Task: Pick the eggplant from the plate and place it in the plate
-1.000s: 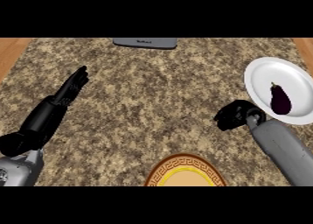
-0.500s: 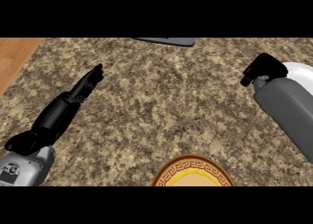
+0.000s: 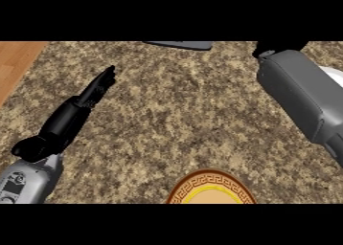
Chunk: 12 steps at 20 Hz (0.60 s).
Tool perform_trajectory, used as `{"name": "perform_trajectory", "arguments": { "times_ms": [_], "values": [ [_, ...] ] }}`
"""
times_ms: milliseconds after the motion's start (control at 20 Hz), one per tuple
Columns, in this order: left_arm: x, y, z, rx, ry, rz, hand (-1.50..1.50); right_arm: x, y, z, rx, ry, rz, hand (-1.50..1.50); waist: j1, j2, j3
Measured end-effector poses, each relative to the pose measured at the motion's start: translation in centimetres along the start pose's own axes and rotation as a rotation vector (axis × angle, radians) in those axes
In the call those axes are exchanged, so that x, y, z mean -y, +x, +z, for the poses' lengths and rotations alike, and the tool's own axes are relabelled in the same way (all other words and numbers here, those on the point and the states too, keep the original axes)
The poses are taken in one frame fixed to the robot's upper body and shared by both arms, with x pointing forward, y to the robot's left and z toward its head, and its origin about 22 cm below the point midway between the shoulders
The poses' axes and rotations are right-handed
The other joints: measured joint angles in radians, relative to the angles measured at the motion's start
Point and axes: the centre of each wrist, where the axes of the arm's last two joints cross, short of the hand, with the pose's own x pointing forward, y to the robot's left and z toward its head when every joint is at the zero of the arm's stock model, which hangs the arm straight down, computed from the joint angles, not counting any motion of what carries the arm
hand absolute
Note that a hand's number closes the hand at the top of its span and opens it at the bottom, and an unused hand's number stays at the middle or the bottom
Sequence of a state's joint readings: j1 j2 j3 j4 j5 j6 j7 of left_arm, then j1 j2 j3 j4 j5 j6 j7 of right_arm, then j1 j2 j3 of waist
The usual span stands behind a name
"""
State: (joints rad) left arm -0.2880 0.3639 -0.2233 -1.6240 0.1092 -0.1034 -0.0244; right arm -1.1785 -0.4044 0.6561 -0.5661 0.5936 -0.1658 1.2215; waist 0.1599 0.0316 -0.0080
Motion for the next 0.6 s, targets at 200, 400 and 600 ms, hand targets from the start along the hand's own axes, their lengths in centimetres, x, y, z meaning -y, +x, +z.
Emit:
{"name": "perform_trajectory", "arguments": {
  "times_ms": [200, 400, 600],
  "values": [
    [-0.2, -0.1, -0.1, -0.011, 0.012, 0.0, 0.0, 0.9, 1.4, -0.2, -0.031, -0.107, 0.02, 1.5, -0.018, -0.002, 0.002],
    [-0.8, -0.4, 0.0, -0.023, 0.035, -0.002, 0.0, 1.1, 2.0, -0.6, -0.068, -0.169, 0.038, 1.5, -0.04, -0.003, 0.004],
    [-1.1, -0.6, 0.3, -0.026, 0.048, -0.009, 0.0, 1.1, 2.1, -1.3, -0.106, -0.198, 0.038, 1.5, -0.056, -0.004, 0.006]
  ]
}}
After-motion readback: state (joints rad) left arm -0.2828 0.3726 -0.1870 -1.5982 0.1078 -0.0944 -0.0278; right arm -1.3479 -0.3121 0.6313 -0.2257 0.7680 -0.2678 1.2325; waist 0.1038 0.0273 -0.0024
